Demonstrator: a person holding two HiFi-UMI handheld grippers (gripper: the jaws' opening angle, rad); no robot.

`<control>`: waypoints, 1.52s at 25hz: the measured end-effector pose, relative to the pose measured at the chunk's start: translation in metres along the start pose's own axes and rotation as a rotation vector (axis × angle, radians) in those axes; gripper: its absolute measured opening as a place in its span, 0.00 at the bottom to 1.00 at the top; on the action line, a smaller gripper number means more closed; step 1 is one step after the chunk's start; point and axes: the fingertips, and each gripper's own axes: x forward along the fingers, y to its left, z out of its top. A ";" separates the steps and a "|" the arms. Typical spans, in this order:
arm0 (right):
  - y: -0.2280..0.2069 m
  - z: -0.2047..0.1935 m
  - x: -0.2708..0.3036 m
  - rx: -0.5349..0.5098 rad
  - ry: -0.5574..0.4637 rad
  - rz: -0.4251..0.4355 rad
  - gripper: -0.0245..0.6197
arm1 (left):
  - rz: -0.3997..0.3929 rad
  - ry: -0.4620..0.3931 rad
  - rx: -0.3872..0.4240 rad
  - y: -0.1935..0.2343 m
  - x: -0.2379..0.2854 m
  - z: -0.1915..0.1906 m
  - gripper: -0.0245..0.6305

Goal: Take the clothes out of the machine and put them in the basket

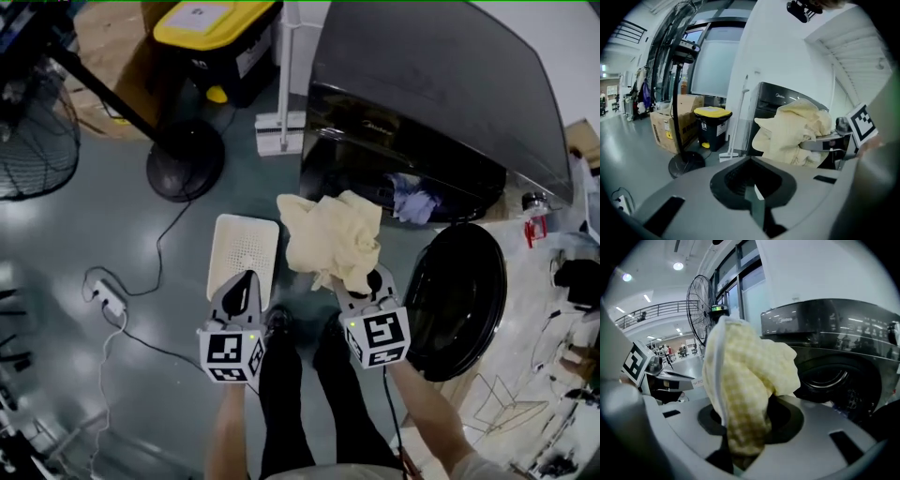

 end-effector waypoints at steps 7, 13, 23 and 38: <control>0.077 0.029 0.038 -0.033 -0.028 0.146 0.30 | 0.113 -0.025 -0.055 0.052 -0.034 -0.012 0.07; 0.146 0.045 0.066 -0.056 -0.047 0.274 0.30 | 0.222 -0.051 -0.123 0.099 -0.069 -0.032 0.07; 0.235 0.032 0.100 -0.070 -0.017 0.384 0.30 | 0.347 -0.067 -0.202 0.162 -0.125 -0.069 0.07; 0.242 -0.162 0.218 0.004 0.176 0.344 0.30 | 0.404 0.002 -0.227 0.209 -0.108 -0.186 0.07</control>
